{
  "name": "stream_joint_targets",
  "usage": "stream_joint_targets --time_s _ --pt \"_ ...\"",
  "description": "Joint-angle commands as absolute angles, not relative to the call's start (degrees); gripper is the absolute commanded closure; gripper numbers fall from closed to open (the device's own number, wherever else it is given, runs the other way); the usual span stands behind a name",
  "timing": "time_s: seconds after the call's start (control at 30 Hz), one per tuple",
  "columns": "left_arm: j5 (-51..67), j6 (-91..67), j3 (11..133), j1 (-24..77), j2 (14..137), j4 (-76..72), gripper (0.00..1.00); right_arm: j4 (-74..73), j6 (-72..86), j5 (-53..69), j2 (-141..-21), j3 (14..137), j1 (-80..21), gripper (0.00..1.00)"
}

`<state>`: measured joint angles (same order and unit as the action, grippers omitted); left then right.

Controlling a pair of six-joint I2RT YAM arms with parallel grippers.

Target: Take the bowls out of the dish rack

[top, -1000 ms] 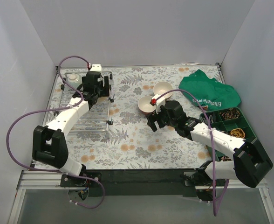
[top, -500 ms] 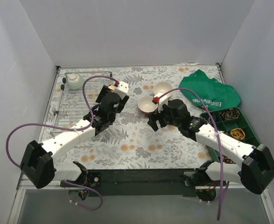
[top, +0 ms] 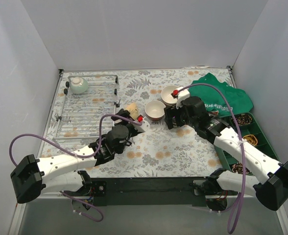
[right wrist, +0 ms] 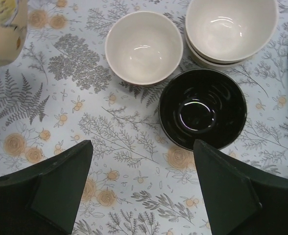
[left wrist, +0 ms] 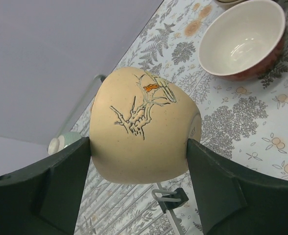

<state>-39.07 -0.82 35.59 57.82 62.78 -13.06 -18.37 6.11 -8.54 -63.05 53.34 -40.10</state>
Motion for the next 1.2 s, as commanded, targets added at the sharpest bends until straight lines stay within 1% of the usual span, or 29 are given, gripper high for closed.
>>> stream_joint_targets --time_s 0.0,0.1,0.13,0.2,0.27,0.43,0.53,0.57,0.63,0.67,0.77,0.87,1.03,1.17 --pt "-40.0 7.3 31.9 62.1 58.8 -23.5 0.87 -24.1 8.1 -9.0 -62.9 58.4 -36.6 0.08" --pt "-38.3 11.0 27.9 65.6 58.1 -27.9 0.88 -25.0 6.4 -4.1 -64.2 61.2 -35.9 0.08" --pt "-38.1 11.9 27.2 67.3 58.2 -29.0 0.91 -25.2 5.8 -2.9 -64.5 62.0 -35.9 0.08" --pt "-38.1 14.2 25.3 68.7 59.1 -32.3 0.92 -26.4 4.8 -0.4 -65.7 64.5 -35.9 0.08" --pt "-37.9 15.5 24.2 70.7 60.0 -34.5 0.93 -27.3 4.6 3.7 -67.0 66.3 -35.9 0.08" --pt "-38.1 19.9 20.3 75.5 63.1 -43.5 0.93 -29.4 2.6 9.2 -71.6 70.7 -35.9 0.09" --pt "-37.6 21.5 18.6 77.2 64.0 -47.4 0.93 -29.2 -2.1 16.9 -72.9 70.7 -35.9 0.11" --pt "-37.5 21.6 18.4 77.6 64.0 -48.1 0.93 -27.9 -3.3 21.7 -73.0 69.9 -35.9 0.11" --pt "-37.4 22.1 17.6 78.5 64.2 -49.6 0.94 -26.1 -6.2 26.7 -72.9 68.6 -35.9 0.11" --pt "-37.4 22.2 17.4 78.8 64.3 -50.3 0.94 -24.8 -9.0 31.6 -72.9 67.6 -35.9 0.11" --pt "-37.2 22.5 16.9 79.8 64.3 -51.6 0.94 -23.9 -13.7 40.0 -73.7 67.1 -35.9 0.11" --pt "-37.0 21.9 16.5 80.3 63.9 -51.9 0.94 -23.9 -16.9 46.0 -74.7 67.4 -35.9 0.12" --pt "-36.8 21.8 16.0 81.0 63.6 -54.0 0.94 -24.3 -22.7 47.9 -75.5 66.2 -35.9 0.12" --pt "-36.7 21.5 16.0 81.5 63.9 -54.4 0.94 -26.2 -26.3 52.0 -77.7 66.3 -35.9 0.12"
